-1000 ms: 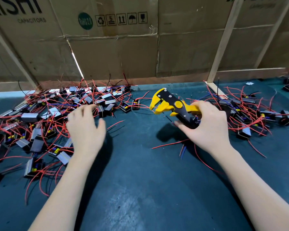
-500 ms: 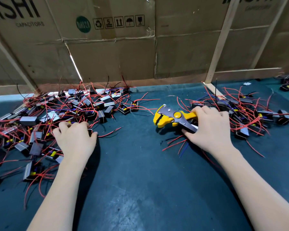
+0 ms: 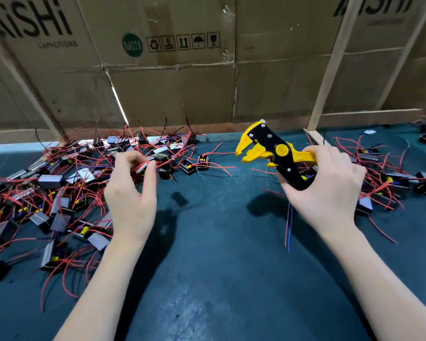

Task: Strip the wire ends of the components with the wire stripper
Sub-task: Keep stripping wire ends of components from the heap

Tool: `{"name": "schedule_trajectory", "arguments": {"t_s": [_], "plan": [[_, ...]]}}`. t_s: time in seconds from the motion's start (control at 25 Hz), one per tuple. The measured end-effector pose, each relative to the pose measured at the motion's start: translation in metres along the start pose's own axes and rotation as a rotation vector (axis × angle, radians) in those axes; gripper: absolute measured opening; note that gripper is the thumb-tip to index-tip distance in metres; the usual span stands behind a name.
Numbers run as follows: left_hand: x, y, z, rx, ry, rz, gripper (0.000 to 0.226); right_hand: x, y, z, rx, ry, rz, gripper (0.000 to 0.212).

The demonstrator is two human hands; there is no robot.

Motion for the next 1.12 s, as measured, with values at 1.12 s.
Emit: {"name": "schedule_trajectory", "arguments": {"t_s": [1.12], "plan": [[-0.016, 0.026, 0.063, -0.72, 0.747, -0.759, 0.019, 0.007, 0.007, 0.018, -0.114, -0.026, 0.03, 0.05]]}}
Point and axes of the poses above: each hand's wrist, its own y-axis away from the middle knuckle, its own z-axis out of the palm, x = y × z, the point moved 9 cm from there along -y, towards the middle knuckle, and after that the axes turned 14 degrees about -z, right-handed, at the moved point
